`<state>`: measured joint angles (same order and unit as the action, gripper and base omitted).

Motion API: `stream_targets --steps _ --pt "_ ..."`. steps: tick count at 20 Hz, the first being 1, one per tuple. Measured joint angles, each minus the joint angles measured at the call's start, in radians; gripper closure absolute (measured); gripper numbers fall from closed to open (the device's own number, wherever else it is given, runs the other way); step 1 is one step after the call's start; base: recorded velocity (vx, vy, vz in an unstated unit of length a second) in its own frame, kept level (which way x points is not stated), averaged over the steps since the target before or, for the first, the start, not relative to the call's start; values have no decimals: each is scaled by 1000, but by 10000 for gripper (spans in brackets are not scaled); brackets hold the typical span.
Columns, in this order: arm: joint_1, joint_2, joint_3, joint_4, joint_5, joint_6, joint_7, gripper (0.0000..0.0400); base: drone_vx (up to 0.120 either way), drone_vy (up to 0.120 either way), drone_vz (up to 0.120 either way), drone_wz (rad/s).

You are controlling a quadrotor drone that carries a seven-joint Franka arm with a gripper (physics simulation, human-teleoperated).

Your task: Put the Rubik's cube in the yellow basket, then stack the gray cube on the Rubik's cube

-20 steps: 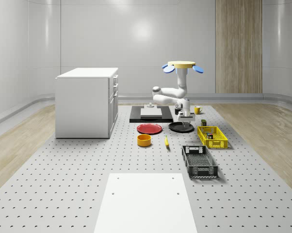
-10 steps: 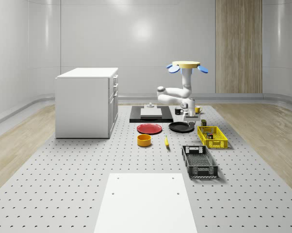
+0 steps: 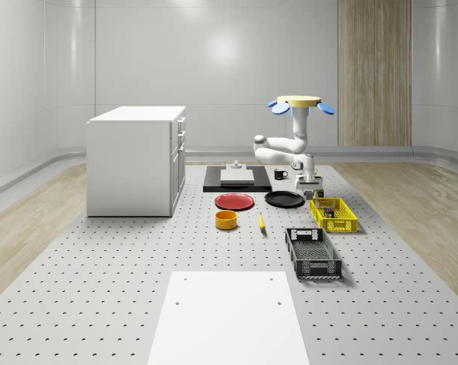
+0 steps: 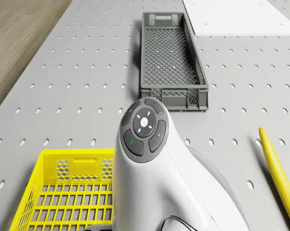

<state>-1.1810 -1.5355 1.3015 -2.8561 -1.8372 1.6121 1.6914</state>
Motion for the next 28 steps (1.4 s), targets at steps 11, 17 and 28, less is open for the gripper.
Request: stream_targets --steps 11,17,28 --pt "-1 -2 0 0 1 2 1 150 0 120 -18 0" --pt "-1 -4 1 0 1 3 1 150 0 120 -80 0" --pt "-3 -6 -8 2 -6 8 1 150 0 65 -18 0"
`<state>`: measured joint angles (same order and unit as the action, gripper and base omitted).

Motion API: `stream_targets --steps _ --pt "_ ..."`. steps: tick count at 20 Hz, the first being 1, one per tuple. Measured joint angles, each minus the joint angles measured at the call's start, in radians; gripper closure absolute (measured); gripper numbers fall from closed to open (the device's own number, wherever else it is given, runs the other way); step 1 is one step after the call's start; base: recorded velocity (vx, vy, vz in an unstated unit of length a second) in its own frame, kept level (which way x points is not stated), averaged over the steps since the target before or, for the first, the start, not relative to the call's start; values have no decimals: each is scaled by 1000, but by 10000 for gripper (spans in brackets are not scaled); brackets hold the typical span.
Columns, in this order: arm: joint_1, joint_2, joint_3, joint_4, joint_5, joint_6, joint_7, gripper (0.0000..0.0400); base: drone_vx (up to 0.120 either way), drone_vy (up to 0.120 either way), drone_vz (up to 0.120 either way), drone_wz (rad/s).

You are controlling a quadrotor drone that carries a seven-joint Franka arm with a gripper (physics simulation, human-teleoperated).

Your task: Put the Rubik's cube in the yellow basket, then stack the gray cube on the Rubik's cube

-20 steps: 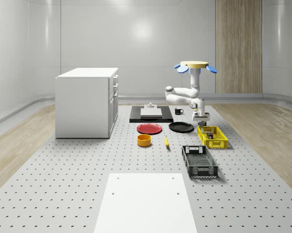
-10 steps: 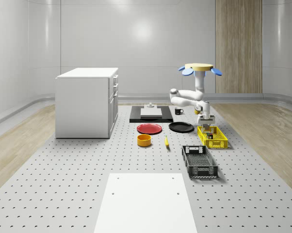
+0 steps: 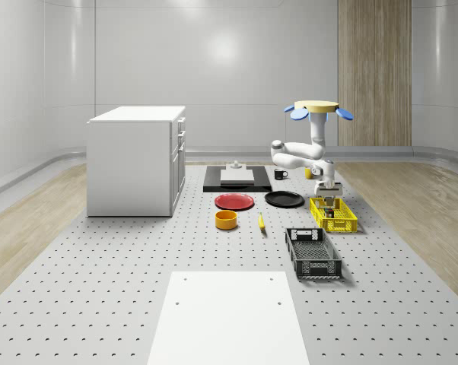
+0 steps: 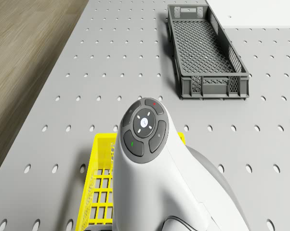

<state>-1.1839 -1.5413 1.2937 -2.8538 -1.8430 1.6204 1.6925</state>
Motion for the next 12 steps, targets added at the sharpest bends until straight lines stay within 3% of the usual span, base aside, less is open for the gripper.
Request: stream_targets --steps 10,12 --pt "-11 0 -70 19 -66 25 0 150 0 0 0 0" --pt "-12 1 -74 20 -70 25 -1 91 0 0 0 0"
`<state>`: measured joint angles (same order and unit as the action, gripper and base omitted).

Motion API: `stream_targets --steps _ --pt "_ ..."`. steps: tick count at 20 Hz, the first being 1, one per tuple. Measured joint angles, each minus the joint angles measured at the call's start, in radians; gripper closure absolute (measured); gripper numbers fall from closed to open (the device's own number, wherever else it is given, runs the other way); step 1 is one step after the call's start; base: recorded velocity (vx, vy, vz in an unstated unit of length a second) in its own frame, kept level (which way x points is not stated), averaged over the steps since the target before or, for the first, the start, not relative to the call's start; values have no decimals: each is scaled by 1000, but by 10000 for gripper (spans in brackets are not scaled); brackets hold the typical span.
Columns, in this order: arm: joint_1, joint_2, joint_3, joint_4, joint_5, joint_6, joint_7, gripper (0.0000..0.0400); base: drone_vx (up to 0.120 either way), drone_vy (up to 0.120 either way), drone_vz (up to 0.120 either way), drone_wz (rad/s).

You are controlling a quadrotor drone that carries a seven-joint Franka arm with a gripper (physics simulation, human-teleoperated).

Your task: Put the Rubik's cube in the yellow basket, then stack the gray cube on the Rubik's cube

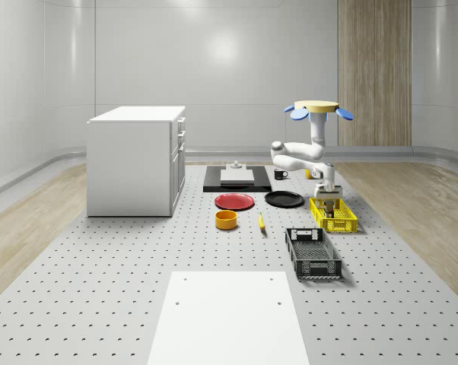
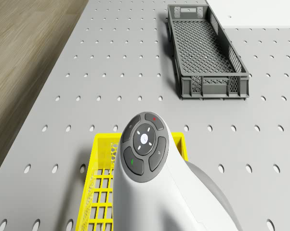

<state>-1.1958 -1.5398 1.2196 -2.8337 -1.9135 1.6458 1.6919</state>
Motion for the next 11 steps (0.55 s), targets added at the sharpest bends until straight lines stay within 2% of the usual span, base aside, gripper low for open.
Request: stream_targets --steps 4,11 --pt "4 2 15 -5 14 -8 -1 33 0 0 0 0" --pt "11 4 55 -16 51 -24 -1 6 0 0 0 0"
